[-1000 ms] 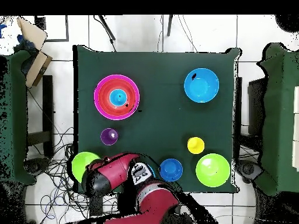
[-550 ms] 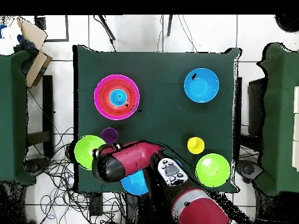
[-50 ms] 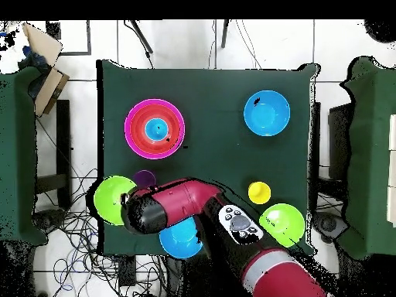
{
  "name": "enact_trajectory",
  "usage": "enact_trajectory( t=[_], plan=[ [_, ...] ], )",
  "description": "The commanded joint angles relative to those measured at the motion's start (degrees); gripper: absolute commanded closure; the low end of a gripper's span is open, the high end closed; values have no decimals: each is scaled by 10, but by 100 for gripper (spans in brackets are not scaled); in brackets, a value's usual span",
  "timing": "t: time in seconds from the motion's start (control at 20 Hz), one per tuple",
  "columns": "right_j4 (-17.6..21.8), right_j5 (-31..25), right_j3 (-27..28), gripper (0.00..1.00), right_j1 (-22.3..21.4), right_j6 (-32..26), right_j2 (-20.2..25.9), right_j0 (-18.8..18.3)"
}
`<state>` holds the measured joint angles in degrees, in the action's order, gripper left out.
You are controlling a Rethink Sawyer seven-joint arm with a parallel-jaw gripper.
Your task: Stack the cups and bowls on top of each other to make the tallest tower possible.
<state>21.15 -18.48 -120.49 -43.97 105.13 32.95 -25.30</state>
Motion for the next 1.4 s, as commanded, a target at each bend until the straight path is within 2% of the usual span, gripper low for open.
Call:
enact_trajectory(
  t=[0.05, 0.15, 0.6, 0.8, 1.0, 1.4],
  plan=[
    [4, -65, 38, 100, 25, -44, 59, -21],
    [13, -60, 34, 100, 30, -51, 64, -36],
    [57, -105, 111, 100, 89, -141, 94, -93],
    [73, -138, 150, 100, 85, -140, 73, -105],
    [104, -166, 204, 100, 105, -143, 47, -112],
    [145, -190, 244, 100, 139, -154, 61, -137]
  ],
)
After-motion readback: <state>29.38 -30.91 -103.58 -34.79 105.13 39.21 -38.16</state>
